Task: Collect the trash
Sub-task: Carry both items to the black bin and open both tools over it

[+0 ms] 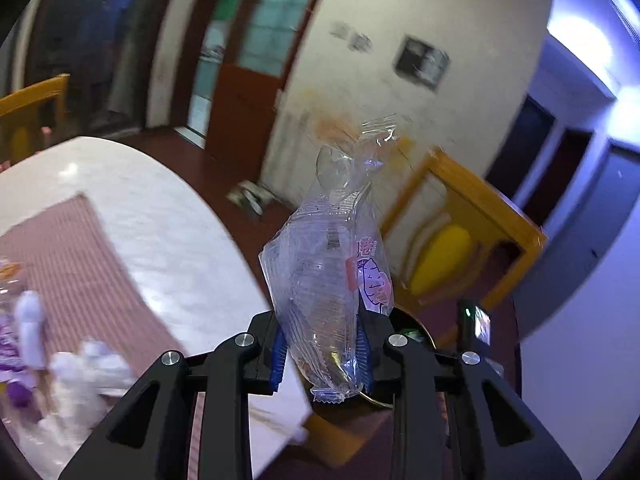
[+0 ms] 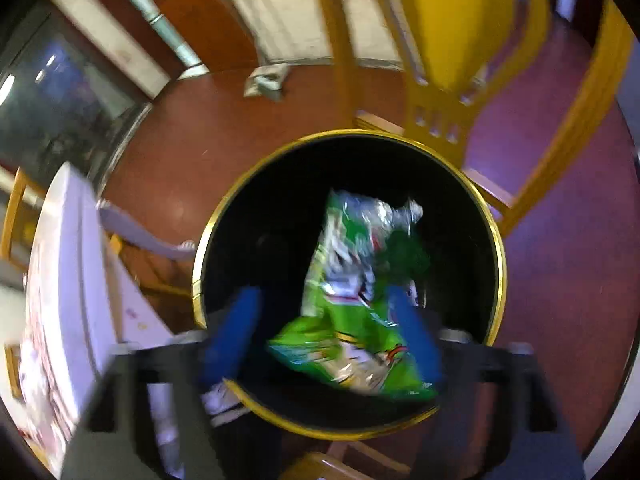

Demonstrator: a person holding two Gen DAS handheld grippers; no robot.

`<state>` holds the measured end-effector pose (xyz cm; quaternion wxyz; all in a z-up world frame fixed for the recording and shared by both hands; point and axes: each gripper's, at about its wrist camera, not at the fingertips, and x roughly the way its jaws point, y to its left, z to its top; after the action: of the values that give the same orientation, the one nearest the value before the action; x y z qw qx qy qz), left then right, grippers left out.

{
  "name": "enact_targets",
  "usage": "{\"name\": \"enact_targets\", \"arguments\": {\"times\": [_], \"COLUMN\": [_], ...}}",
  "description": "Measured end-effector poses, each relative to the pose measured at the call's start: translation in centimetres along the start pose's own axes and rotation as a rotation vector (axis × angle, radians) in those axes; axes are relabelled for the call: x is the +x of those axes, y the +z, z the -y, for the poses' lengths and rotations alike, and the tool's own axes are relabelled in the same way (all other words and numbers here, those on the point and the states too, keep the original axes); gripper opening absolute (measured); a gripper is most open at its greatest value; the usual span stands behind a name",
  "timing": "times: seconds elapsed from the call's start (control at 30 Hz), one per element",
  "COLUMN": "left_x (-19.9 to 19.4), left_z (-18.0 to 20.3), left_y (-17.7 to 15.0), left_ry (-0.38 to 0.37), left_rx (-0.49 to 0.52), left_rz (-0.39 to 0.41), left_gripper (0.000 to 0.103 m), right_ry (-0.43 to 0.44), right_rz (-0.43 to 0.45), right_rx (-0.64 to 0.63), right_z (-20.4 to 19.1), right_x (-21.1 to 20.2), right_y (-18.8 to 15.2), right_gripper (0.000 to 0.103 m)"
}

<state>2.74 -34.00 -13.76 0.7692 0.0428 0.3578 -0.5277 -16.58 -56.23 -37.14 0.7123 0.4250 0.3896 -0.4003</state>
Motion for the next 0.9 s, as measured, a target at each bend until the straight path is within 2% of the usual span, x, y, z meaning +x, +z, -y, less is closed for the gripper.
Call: {"name": "enact_targets", "arguments": {"times": [0.1,0.27,0.33,0.43,0.53,0.57,0.6,0.63,0.7,0.73,0.9], "left_x": [3.1,10.0,14.0,20.1,26.2,27.4,28.2,28.6,28.1,27.5,25.5], "left_z": [2.6,7.0,8.4,10.6,12.3,12.5,12.8,13.1,13.4,13.5,13.6], "left_y": [-0.5,-1.5,-2.3,-4.5,-7.5,-8.3,-8.9,-9.5,-9.5,-9.3,-8.2], "left_ry": [-0.041,-0.097,-0.112,-0.094,-0.063,-0.058,-0.051,-0.049,-0.062,-0.062,-0.092], "left_rx": [0.058,0.141,0.166,0.209,0.231,0.236,0.242,0.247,0.242,0.238,0.230], "left_rz": [-0.064,-0.179,-0.248,-0.348,-0.485,-0.529,-0.563,-0.574,-0.532,-0.506,-0.474], "left_gripper": [0.027,0.027,0.027,0.027,0.029,0.032,0.045,0.065,0.081,0.086,0.087], "right_ry": [0.006,0.007,0.011,0.020,0.038,0.045,0.049,0.050,0.047,0.045,0.065], "right_rz": [0.019,0.157,0.192,0.215,0.222,0.222,0.225,0.225,0.229,0.231,0.228], "right_rx": [0.059,0.173,0.213,0.235,0.245,0.246,0.244,0.242,0.230,0.229,0.227], "right_z": [1.9,6.0,7.6,9.1,9.5,9.7,9.6,9.6,9.7,9.7,9.0], "right_x": [-0.5,-4.7,-6.2,-6.7,-7.2,-7.0,-7.1,-6.9,-7.1,-7.1,-6.8], "right_y": [0.7,0.0,-0.3,-0.5,-1.0,-0.7,-0.8,-0.2,0.0,-0.1,0.6], "right_gripper": [0.085,0.086,0.086,0.086,0.086,0.086,0.086,0.086,0.086,0.086,0.086]}}
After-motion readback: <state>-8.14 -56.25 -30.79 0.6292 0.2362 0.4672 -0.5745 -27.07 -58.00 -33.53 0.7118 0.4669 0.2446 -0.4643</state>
